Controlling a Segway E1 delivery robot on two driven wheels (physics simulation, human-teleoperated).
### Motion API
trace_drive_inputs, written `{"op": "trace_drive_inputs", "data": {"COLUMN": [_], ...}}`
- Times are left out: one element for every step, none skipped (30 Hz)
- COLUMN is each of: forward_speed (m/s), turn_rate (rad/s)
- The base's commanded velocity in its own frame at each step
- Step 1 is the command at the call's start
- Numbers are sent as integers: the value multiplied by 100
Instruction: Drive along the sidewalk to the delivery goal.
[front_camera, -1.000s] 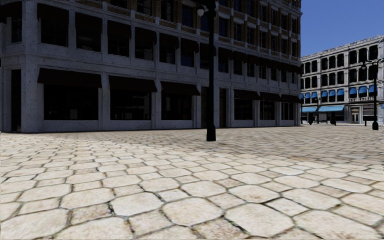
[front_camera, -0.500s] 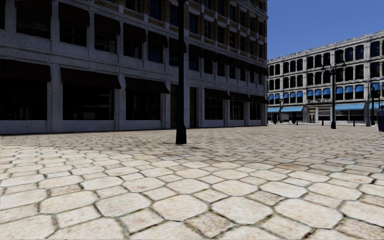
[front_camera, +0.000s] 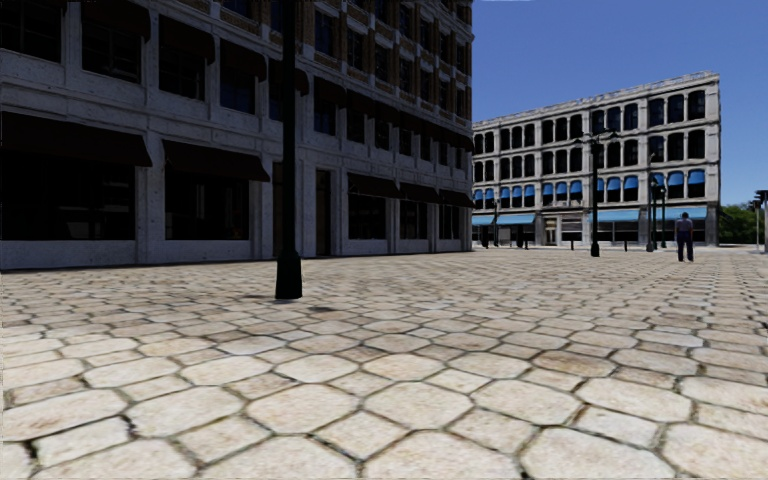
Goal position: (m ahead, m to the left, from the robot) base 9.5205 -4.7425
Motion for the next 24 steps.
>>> {"op": "trace_drive_inputs", "data": {"forward_speed": [200, 200, 200, 200, 200, 200, 200, 200, 200, 200, 200, 200, 200, 200, 200, 200, 200, 200, 200, 200, 200, 200, 200, 200], "turn_rate": [-43, -43, -43, -43, -43, -43, -43, -43, -43, -43, -43, -43, -43, -43, -43, -43, -43, -43, -43, -43, -43, -43, -43, -43]}}
